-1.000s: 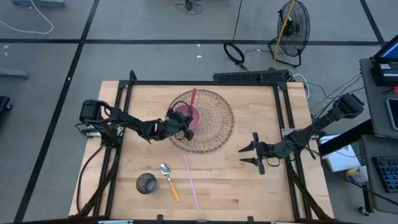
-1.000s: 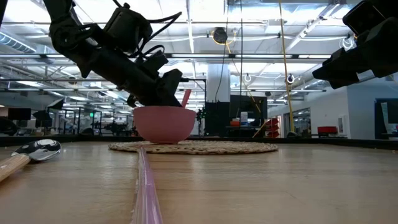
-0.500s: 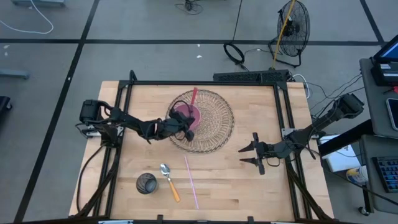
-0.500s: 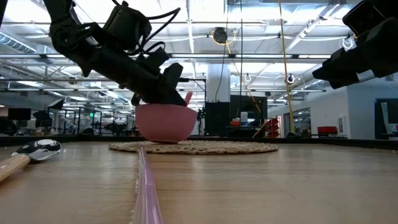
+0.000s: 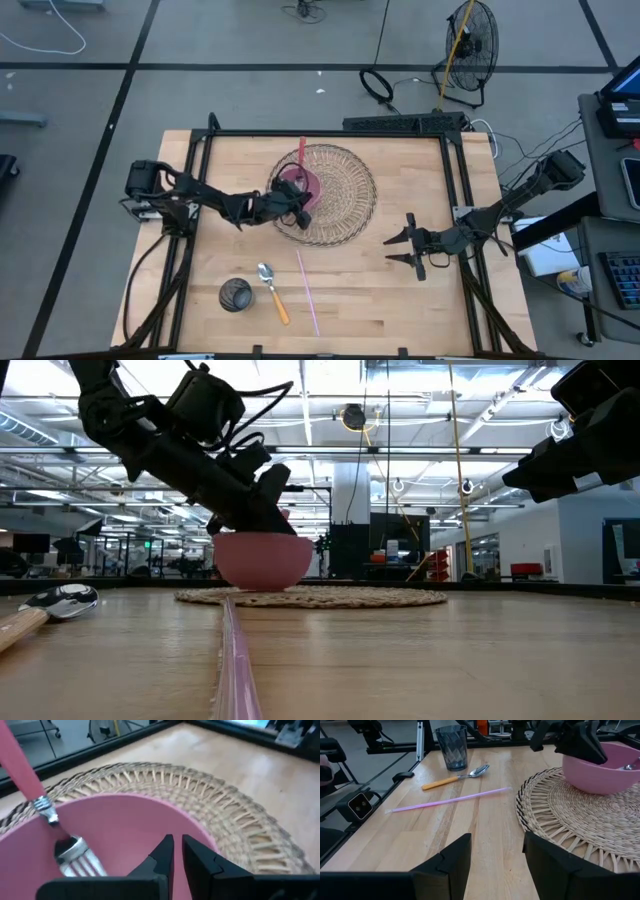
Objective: Pick & Place Utensil
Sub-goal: Put the yellow spoon on the bowl on the brown placemat
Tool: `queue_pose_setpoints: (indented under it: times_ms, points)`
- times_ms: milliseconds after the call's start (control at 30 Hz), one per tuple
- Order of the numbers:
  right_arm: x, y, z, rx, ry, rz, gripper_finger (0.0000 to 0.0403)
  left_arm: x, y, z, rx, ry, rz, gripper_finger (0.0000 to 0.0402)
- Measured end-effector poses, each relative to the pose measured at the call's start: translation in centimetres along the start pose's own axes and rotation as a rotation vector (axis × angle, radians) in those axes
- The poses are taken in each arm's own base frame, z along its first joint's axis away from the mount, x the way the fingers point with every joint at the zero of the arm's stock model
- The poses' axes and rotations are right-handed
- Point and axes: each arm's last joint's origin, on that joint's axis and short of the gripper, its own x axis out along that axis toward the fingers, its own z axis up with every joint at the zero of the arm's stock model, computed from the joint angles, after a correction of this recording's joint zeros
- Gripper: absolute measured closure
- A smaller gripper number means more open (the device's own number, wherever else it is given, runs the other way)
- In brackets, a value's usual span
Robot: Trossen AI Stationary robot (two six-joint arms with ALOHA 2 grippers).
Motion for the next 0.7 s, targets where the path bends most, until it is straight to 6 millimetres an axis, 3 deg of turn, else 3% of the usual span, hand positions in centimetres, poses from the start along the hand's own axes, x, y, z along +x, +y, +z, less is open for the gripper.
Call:
queue_pose_setpoints:
  times_ms: [700]
  points:
    - [0.0, 0.0, 0.0, -0.006, 0.000, 0.000, 0.0232, -0.4, 0.4, 1.4, 0.049, -0.083, 0.062, 0.0364]
